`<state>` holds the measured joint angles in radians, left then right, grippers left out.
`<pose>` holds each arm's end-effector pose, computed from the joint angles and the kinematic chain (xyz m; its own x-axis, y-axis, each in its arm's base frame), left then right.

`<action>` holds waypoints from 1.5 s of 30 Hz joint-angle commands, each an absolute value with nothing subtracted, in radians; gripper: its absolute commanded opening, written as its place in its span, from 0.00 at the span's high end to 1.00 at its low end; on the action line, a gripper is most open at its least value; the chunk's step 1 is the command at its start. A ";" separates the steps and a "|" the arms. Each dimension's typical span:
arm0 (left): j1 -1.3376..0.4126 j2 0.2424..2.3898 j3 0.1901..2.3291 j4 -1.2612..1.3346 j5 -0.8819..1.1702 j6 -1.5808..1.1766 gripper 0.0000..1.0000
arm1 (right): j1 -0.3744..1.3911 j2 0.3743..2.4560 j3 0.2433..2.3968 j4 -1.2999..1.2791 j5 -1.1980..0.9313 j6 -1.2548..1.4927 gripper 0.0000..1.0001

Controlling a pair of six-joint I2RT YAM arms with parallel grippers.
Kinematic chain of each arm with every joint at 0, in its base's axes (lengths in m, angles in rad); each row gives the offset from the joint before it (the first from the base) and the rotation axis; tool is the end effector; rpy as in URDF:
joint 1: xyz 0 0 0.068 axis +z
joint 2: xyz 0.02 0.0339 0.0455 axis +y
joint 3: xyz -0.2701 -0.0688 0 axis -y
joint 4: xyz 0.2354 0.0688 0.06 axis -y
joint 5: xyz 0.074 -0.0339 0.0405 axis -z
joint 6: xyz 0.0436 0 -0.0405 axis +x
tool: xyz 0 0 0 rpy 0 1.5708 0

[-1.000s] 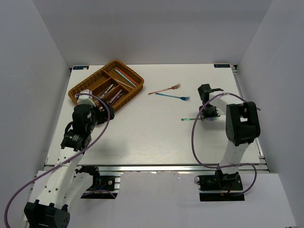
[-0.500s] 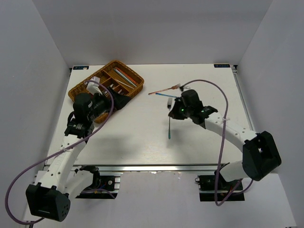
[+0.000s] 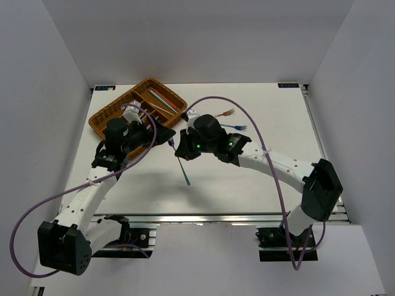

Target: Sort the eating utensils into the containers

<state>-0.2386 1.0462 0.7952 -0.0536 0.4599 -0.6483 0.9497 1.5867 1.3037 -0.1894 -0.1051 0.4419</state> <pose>0.2243 -0.0745 0.3130 -0.6086 -0.4088 -0.6800 0.3208 0.6571 -0.6821 0.2125 0.3049 0.3220 -0.6085 -0.1195 -0.7845 -0.6670 0.6127 0.4240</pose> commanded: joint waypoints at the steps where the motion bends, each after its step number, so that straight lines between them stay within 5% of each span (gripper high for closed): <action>1: -0.244 1.031 0.792 -0.127 0.413 -0.588 0.11 | 0.954 1.603 1.361 -0.201 -0.075 0.449 1.00; 2: -0.244 1.023 0.790 -0.129 0.414 -0.588 0.13 | 0.960 1.605 1.368 -0.199 -0.069 0.449 1.00; 5: -0.244 1.019 0.792 -0.133 0.407 -0.583 0.43 | 0.965 1.609 1.393 -0.199 -0.072 0.448 1.00; 15: -0.253 1.066 0.781 -0.080 0.477 -0.589 0.40 | 1.009 1.696 1.537 -0.262 -0.115 0.430 1.00; 20: -0.253 1.069 0.799 -0.124 0.436 -0.558 1.00 | 1.009 1.709 1.555 -0.301 -0.057 0.434 1.00; 25: -0.253 1.101 0.906 -0.264 0.232 -0.428 1.00 | 0.985 1.680 1.505 -0.305 -0.006 0.437 1.00; 26: -0.255 1.109 0.926 -0.291 0.183 -0.385 1.00 | 0.973 1.665 1.481 -0.279 -0.005 0.452 0.71; 28: -0.253 1.159 0.997 -0.320 0.027 -0.339 1.00 | 0.922 1.596 1.375 -0.246 -0.005 0.469 0.51; 29: -0.253 1.186 1.023 -0.348 -0.042 -0.289 1.00 | 0.901 1.562 1.329 -0.211 -0.002 0.489 0.13; 34: -0.253 1.391 1.181 -0.328 -0.355 -0.105 1.00 | 0.692 1.305 0.990 -0.135 0.009 0.515 0.11; 41: -0.238 1.741 1.385 -0.008 -0.688 0.471 1.00 | 0.606 1.060 0.790 -0.172 -0.043 0.410 0.11; 45: -0.190 1.848 1.595 0.006 -0.491 0.586 1.00 | 0.603 1.011 0.733 -0.175 -0.138 0.385 0.11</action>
